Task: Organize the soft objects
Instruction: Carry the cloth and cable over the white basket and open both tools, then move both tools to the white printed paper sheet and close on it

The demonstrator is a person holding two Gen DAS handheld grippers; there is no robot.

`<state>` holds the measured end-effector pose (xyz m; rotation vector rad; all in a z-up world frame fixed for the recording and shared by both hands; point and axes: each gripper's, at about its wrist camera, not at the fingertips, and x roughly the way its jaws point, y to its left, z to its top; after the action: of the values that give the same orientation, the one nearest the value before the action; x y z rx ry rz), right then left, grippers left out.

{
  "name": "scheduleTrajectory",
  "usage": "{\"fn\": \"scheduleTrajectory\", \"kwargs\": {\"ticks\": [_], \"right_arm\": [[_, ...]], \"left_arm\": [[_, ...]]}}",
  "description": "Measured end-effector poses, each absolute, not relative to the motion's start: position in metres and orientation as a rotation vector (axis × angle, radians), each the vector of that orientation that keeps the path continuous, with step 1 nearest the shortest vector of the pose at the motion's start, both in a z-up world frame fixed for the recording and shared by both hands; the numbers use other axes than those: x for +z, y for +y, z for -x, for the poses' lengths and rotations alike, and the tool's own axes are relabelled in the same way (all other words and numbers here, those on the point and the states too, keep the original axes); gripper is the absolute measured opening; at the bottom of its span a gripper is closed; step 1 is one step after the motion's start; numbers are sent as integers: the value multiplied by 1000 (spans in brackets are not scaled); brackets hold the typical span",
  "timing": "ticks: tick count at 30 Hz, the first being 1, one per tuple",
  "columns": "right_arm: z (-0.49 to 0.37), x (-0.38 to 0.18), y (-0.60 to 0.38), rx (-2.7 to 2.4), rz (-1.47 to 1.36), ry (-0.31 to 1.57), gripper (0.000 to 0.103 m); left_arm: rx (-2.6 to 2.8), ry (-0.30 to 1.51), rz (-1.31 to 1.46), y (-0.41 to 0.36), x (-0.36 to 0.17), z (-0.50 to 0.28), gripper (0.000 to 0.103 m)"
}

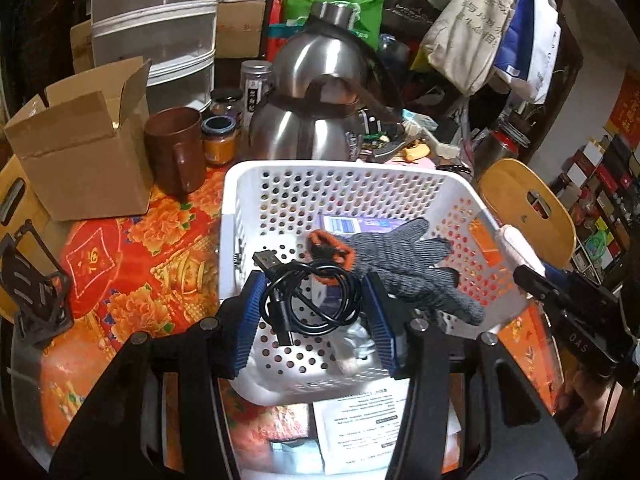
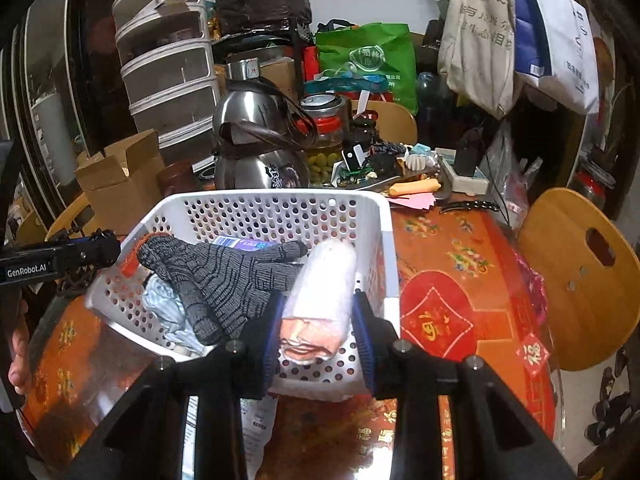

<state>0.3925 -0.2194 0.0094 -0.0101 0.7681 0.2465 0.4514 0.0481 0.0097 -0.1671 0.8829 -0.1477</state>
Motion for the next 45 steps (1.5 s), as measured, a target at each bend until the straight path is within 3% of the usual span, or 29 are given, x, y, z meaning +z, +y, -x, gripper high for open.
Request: {"fn": "scheduleTrajectory", "kwargs": {"ticks": [3,4,5,6,7,8,10,30,45], "right_arm": [[-395,7,-218,254,12,761,33],[-397,6,-217,256,11,761,34],[-398,5,-216,258,11,763,38],[-399,4,-215,260,19,771,43],[-399,5,-215,245,31,766,55],[-396,7,-215,226,42,746,65],[-392,11,-218,216,39,723,70],[-362,9,-238,205,-21,755,73],[-301,-45,-238,268,-125,846,74]], "left_arm": [[-165,894,156,49,1,-453,51],[-178,897,148,48,-1,-453,57],[-181,896,140,46,-1,-450,71],[-174,888,129,45,-1,-449,78],[-167,874,124,45,0,-447,86],[-163,859,123,46,1,-445,88],[-176,855,133,47,4,-441,88],[-154,860,133,64,-2,-397,89],[-155,940,195,86,-55,-324,88]]}}
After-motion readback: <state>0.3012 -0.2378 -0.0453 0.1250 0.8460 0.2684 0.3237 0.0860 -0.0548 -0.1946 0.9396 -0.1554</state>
